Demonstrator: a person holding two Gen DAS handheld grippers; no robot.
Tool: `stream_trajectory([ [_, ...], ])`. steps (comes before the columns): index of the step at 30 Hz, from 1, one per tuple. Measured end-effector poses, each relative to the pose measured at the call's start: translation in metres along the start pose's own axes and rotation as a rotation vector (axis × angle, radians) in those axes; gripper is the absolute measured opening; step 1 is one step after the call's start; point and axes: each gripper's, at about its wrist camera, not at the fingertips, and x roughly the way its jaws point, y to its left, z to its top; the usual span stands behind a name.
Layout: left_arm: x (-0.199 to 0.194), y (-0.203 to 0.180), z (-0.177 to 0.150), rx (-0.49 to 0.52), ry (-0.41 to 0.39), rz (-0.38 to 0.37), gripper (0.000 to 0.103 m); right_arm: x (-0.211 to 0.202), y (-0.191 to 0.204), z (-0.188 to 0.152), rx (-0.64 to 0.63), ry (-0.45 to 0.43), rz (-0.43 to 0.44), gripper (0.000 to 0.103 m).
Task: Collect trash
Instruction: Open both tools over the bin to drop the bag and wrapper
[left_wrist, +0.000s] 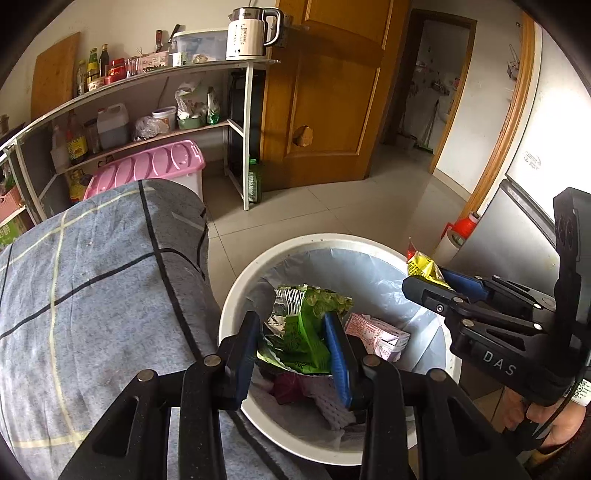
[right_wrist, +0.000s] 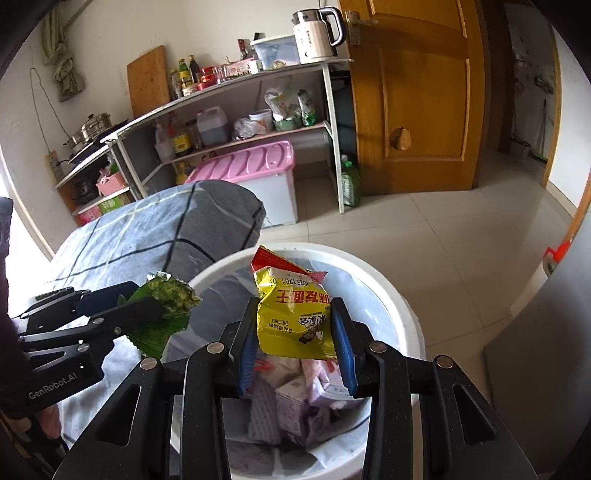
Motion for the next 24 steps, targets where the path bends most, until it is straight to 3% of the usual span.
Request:
stream_trajectory([
  [7,0.018,-0.01,-0.004,-0.005,0.046,-0.012,0.039,0.02,-0.019,-0.01,-0.003,0.072,-0.016,0.04],
  [9,0.018,-0.009,-0.004,-0.006,0.048,-0.002,0.045,0.021,-0.02,-0.011,-0.004,0.075,-0.029,0.047],
  [10,0.018,-0.009,-0.004,-0.009,0.049,0.004,0.047,0.022,-0.021,-0.011,-0.003,0.078,-0.028,0.057],
  [12,0.017,-0.007,-0.004,-0.02,0.048,0.0,0.049,0.021,-0.022,-0.012,0.002,0.077,-0.021,0.062],
  [24,-0.011,-0.004,-0.019,-0.015,-0.013,0.052,0.056,-0.014,-0.009,-0.018,0.03,0.0,-0.02,0.062],
])
